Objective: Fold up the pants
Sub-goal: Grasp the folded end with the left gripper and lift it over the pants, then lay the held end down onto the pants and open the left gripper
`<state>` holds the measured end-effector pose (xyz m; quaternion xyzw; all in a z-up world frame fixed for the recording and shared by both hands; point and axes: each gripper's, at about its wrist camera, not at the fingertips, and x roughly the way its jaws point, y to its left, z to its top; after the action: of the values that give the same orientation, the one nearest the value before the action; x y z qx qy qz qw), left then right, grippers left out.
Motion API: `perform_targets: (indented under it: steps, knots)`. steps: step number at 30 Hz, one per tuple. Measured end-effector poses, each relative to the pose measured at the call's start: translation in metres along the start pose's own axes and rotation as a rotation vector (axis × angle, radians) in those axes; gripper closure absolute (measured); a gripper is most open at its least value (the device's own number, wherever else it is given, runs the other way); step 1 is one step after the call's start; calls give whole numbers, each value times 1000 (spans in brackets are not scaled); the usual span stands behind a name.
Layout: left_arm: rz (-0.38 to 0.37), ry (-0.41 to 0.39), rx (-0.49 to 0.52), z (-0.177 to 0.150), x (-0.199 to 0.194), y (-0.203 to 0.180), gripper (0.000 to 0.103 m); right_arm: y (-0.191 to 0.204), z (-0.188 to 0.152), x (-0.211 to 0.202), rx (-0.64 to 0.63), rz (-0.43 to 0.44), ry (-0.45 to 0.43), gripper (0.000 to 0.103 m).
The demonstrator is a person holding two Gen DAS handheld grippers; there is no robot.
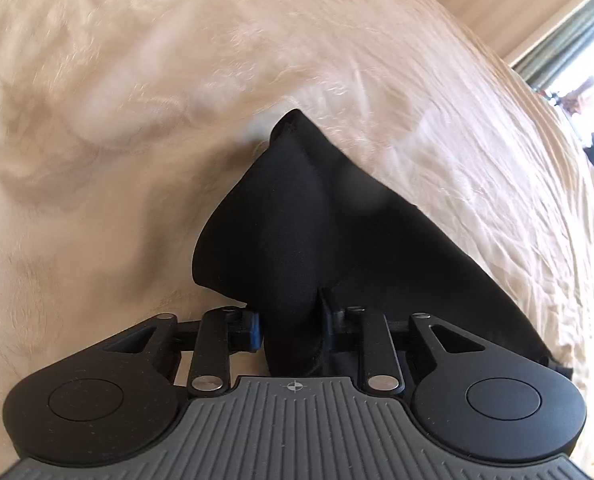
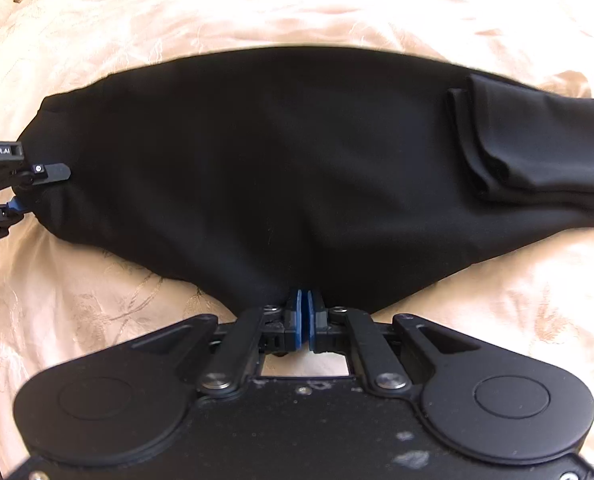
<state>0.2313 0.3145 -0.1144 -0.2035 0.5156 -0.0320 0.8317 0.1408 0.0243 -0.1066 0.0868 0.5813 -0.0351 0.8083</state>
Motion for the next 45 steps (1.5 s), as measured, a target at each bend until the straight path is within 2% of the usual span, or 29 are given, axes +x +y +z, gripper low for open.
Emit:
perform_targets:
  steps: [4, 9, 10, 11, 16, 19, 23, 26, 29, 32, 34, 37, 39, 41, 43, 45]
  knots:
    - [-4, -69, 88, 7, -22, -29, 82, -2, -3, -20, 22, 9, -53, 94]
    - [-33, -133, 170, 14, -44, -60, 84, 7, -15, 2, -25, 8, 21, 95]
    - [-40, -150, 186, 14, -49, -66, 86, 9, -17, 8, -35, 4, 29, 95]
    - [-54, -168, 204, 14, -55, -75, 95, 10, -18, 13, -36, 3, 34, 96]
    - [-75, -225, 252, 3, -70, -115, 95, 5, -16, 22, -55, 44, 40, 98]
    - [-52, -265, 283, -8, -76, -141, 95, -4, -20, 17, -84, 97, 25, 99]
    - [-40, -314, 312, -25, -90, -182, 95, -43, -16, -4, -43, 193, -23, 98]
    - [-40, -363, 402, -46, -102, -230, 95, -80, -15, -26, -6, 247, -60, 98]
    - [-80, -386, 481, -72, -103, -287, 95, -119, -16, -44, 3, 272, -82, 98]
    - [-137, -368, 547, -105, -84, -340, 95, -161, -22, -54, 1, 264, -90, 98]
    - [-174, -311, 582, -127, -59, -370, 95, -188, -28, -58, 0, 242, -90, 98]
    - [-209, -156, 624, -159, -5, -406, 94, -230, -39, -59, 30, 202, -72, 98]
    - [-219, -38, 656, -178, 31, -422, 89, -256, -45, -57, 68, 178, -55, 97]
    - [-187, 78, 708, -195, 62, -435, 87, -279, -50, -58, 110, 157, -39, 95]
    - [-147, 110, 738, -209, 72, -443, 85, -300, -56, -60, 155, 143, -30, 94]
    - [-150, 95, 736, -209, 66, -442, 80, -315, -60, -63, 187, 123, -33, 94]
